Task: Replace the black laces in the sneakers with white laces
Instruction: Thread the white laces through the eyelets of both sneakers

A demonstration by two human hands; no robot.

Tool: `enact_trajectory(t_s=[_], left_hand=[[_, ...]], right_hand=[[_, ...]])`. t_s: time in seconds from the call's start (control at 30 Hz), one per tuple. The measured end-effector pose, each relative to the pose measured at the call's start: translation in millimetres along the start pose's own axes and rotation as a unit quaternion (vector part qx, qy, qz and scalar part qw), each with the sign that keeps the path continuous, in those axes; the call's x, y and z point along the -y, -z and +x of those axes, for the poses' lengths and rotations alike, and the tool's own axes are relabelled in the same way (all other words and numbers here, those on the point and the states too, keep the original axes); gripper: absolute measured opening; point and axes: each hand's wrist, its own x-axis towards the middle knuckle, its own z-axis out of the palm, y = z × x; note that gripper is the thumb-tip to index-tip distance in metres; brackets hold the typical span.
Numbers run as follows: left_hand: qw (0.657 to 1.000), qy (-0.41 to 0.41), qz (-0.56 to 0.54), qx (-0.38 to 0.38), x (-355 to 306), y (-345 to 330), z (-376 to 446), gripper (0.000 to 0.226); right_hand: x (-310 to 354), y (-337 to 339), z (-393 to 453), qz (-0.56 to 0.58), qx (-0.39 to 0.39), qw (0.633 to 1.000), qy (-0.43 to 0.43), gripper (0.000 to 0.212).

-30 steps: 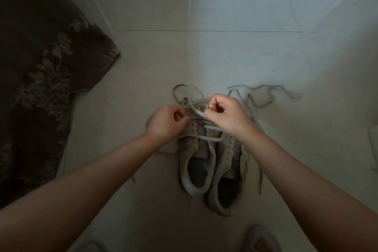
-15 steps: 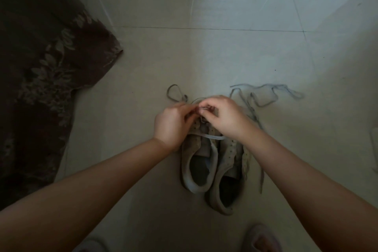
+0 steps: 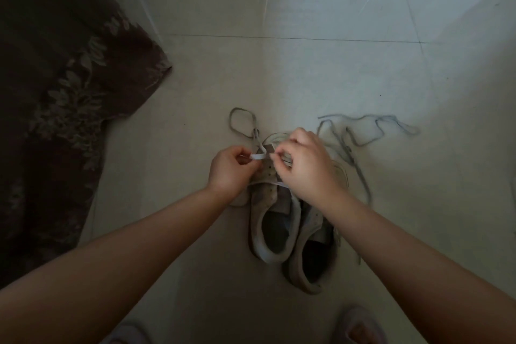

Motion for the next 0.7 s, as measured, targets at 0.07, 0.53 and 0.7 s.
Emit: enact_trajectory(t_s=[0.07, 0.53, 0.7], left_hand=[[0.998, 0.042, -0.049, 0.022, -3, -3, -2, 0.005], [0.972, 0.139, -0.19, -0.001, 0, -7, -3, 0.027], [0.973, 0.126, -0.192, -0.007, -4, -7, -1, 0.021]], right_hand=[[-5, -2, -7, -0.078, 0.065, 0.995, -0.007, 0.01], [-16, -21, -12, 0.06, 0.104, 0.98, -0.16, 0.009], [-16, -22, -14, 0.078, 0.125, 0.977, -0.156, 0.012]])
